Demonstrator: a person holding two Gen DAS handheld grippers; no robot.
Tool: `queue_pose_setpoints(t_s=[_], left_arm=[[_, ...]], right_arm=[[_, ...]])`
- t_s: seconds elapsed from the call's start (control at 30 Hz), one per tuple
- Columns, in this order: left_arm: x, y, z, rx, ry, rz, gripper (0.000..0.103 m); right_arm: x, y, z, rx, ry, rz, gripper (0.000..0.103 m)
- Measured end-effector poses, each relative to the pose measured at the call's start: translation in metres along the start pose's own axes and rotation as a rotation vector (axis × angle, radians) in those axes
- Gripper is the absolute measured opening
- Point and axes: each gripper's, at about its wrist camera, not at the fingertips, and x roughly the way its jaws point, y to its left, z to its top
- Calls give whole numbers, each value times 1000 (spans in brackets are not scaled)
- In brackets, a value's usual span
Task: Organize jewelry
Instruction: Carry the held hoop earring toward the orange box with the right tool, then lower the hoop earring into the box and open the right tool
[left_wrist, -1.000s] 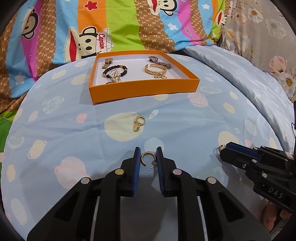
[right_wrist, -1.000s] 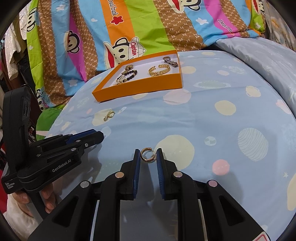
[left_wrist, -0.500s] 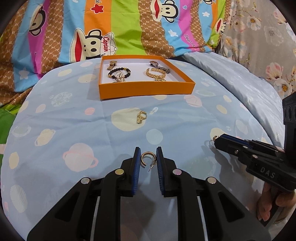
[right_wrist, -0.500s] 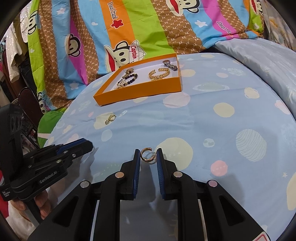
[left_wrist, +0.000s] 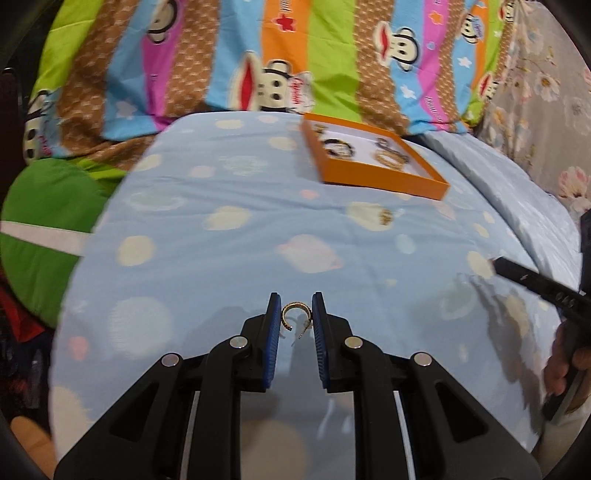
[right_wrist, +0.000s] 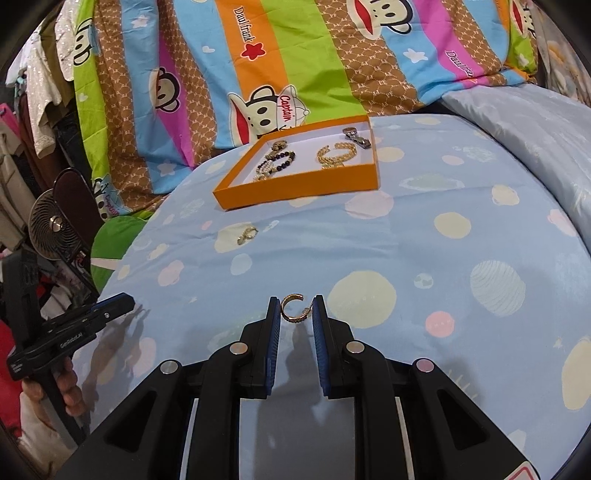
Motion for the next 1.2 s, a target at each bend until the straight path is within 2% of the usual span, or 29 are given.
queue_pose_setpoints(t_s=[0.13,0.3,0.37,0.5,0.7,0.83,1.0,1.2], left_arm=[[-16,25,24,-19,-39,45,17],[-24,13,77,45,-178,75,17],[-18,2,101,60,-206,56,17],[10,-28,154,85,-232,-7,17],[76,-73,205,123,-204,-51,17],[126,-90,225,128,-128,-94,17],[174,-101,229,136,-52,-99,17],[200,-102,231,160,6,-118,17]], right_arm=[[-14,2,35,-51,-59,-31,16],[-24,6,91,-100,-159,-66,16],[-20,4,118,-107,-183,-81,16],[-2,-3,164,-83,-189,-52,16],[55,-17,206,-24,-112,5,16],[106,-23,220,6,-39,30,16],[154,-26,227,7,35,38,17],[186,-29,232,-22,85,28,17]])
